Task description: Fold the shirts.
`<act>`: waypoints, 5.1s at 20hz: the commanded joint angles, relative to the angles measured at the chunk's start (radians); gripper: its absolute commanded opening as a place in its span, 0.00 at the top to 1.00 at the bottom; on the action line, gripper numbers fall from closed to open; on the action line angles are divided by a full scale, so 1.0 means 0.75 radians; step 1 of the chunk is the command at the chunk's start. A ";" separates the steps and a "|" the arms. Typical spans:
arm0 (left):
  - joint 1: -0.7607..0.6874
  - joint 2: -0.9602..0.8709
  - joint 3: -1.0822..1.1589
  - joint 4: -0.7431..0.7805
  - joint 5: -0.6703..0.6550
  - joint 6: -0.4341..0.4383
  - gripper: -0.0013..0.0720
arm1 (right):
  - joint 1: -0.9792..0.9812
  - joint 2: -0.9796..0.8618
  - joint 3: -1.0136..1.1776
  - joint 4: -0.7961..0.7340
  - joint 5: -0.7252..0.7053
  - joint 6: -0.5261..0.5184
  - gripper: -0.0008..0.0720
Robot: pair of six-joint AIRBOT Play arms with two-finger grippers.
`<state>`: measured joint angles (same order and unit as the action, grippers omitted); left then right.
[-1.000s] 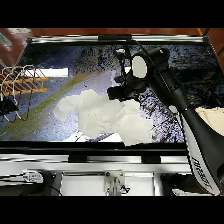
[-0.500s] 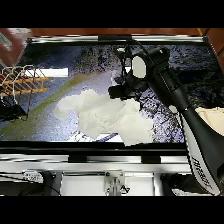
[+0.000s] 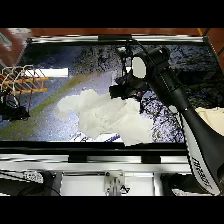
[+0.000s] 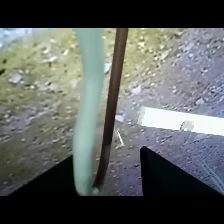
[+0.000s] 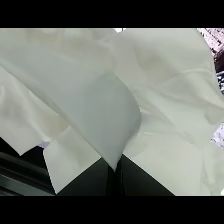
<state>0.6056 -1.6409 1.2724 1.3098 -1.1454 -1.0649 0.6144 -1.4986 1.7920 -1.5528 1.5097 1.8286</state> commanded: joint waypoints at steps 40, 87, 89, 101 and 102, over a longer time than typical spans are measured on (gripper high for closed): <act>-1.434 1.298 -0.513 0.191 -0.477 -0.184 0.92 | -0.250 0.009 0.130 -0.247 0.066 -0.132 0.89; -1.589 0.963 -0.603 0.048 0.040 -0.333 0.92 | 0.247 0.135 0.331 -0.244 0.163 -0.255 0.90; -1.589 0.922 -0.603 -0.026 0.180 -0.333 0.92 | 0.247 0.135 0.331 -0.190 0.181 -0.241 0.89; -1.550 0.876 -0.506 -0.173 0.222 -0.155 0.92 | 0.246 0.052 0.305 -0.173 0.187 -0.217 0.73; -1.534 0.876 -0.493 -0.159 0.185 -0.142 0.92 | 0.246 0.060 0.305 -0.218 0.200 -0.210 0.27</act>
<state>-0.5671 -0.9825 0.8783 1.1782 -0.9611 -1.2053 0.7986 -1.4513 2.0258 -1.6363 1.6424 1.6604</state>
